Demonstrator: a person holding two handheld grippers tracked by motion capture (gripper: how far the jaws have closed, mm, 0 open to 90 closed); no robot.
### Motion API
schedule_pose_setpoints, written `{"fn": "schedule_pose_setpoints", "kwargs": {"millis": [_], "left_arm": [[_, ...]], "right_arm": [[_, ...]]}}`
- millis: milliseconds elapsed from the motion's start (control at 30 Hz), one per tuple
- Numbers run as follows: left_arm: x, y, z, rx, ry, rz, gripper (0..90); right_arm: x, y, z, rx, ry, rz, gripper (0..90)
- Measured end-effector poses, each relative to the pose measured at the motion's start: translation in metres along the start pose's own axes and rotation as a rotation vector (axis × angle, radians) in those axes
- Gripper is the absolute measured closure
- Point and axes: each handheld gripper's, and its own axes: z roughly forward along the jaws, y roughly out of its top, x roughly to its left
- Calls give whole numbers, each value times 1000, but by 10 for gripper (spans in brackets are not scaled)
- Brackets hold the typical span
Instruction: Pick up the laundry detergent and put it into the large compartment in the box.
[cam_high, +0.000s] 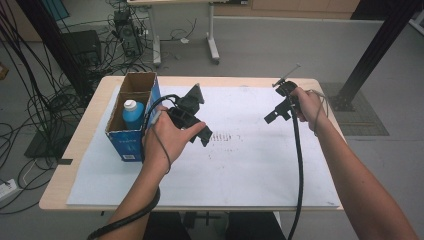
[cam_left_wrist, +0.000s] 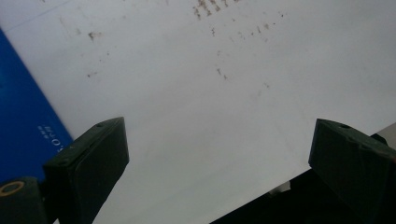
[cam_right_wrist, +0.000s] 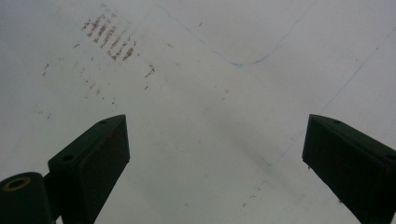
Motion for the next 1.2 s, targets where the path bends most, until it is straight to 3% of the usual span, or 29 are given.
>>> {"fn": "schedule_pose_setpoints", "kwargs": {"millis": [200,233,433,1200], "left_arm": [[1,-4,26,18,-10,-7,52],[1,-6,35,30,-27,-8,52],[1,-9,51,52,-34,-14,52],[-2,-13,56,61,-40,-18,52]], "right_arm": [[-2,-2,-2,1,-5,7,73],[-2,-2,-2,2,-5,9,73],[-2,-5,0,10,-9,11,73],[-1,-5,0,8,-7,7,73]]}}
